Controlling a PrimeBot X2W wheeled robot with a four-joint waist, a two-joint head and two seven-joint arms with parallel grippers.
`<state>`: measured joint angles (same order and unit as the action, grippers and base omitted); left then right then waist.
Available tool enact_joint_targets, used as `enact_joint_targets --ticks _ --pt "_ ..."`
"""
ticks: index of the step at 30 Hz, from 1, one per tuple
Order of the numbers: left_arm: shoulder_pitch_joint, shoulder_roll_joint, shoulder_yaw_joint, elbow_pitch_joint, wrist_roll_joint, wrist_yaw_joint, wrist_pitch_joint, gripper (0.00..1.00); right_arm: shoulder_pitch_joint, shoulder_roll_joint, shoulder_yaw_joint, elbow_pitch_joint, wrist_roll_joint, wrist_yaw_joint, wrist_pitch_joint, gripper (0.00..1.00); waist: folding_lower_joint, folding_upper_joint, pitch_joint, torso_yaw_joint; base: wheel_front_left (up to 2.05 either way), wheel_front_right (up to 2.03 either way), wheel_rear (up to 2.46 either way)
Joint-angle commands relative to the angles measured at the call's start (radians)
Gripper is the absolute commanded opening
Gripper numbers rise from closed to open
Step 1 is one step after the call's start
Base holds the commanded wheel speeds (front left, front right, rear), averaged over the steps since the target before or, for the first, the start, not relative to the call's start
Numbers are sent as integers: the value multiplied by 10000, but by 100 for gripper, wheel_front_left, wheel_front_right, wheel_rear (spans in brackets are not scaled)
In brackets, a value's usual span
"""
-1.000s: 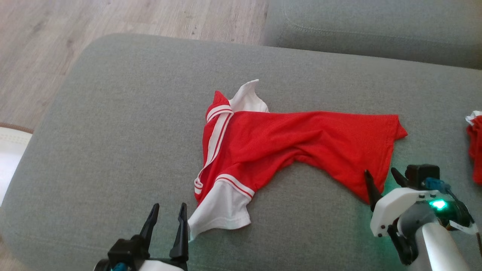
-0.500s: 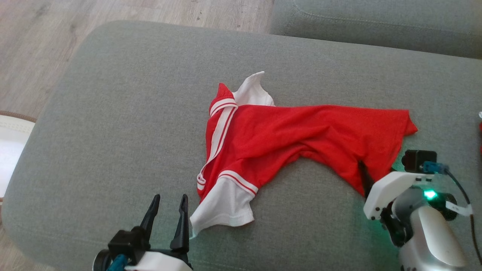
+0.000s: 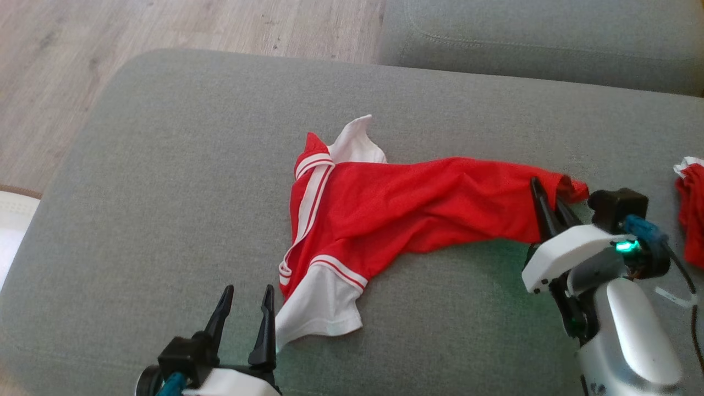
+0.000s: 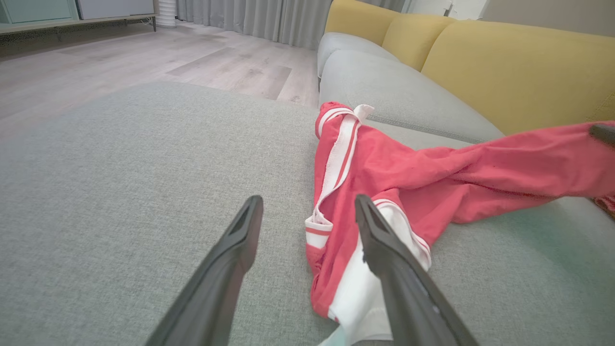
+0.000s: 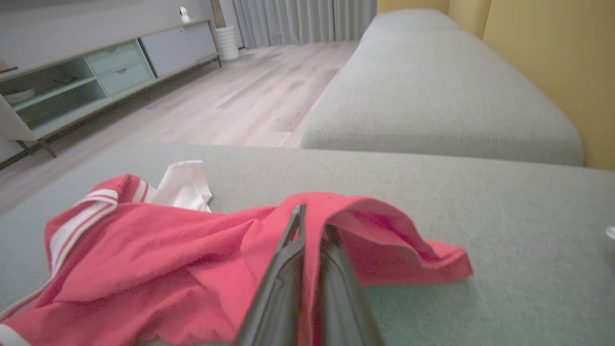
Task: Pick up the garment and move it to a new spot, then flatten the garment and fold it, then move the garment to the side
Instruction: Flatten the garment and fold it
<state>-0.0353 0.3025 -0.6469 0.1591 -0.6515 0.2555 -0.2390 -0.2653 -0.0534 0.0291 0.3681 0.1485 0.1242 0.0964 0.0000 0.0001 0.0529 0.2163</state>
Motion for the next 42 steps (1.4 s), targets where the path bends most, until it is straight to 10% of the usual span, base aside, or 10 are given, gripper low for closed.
enact_joint_targets --ticks 1,13,28,31,42 --pt "-250 121 299 -270 -8 61 -63 100 -61 -48 280 -519 17 65 -70 0 0 -1 -40 -28 0 0 0" --pt "-215 160 239 -460 -23 118 -39 100 1037 14 294 -3837 186 65 1480 0 0 -1 20 52 0 0 0" --pt "-862 -189 -30 -76 113 -246 -92 100 -2680 -1136 -1468 1638 -567 65 1490 0 0 -1 1148 995 0 0 0" --pt "-916 -250 -46 43 131 -294 -112 100 -3369 -1332 -1474 2720 -884 65 1045 100 0 -1 1221 1052 0 0 0" --pt "-745 -301 28 173 139 -282 -166 100 -3363 -1142 -812 3502 -675 65 -1074 100 0 -1 723 378 0 0 0"
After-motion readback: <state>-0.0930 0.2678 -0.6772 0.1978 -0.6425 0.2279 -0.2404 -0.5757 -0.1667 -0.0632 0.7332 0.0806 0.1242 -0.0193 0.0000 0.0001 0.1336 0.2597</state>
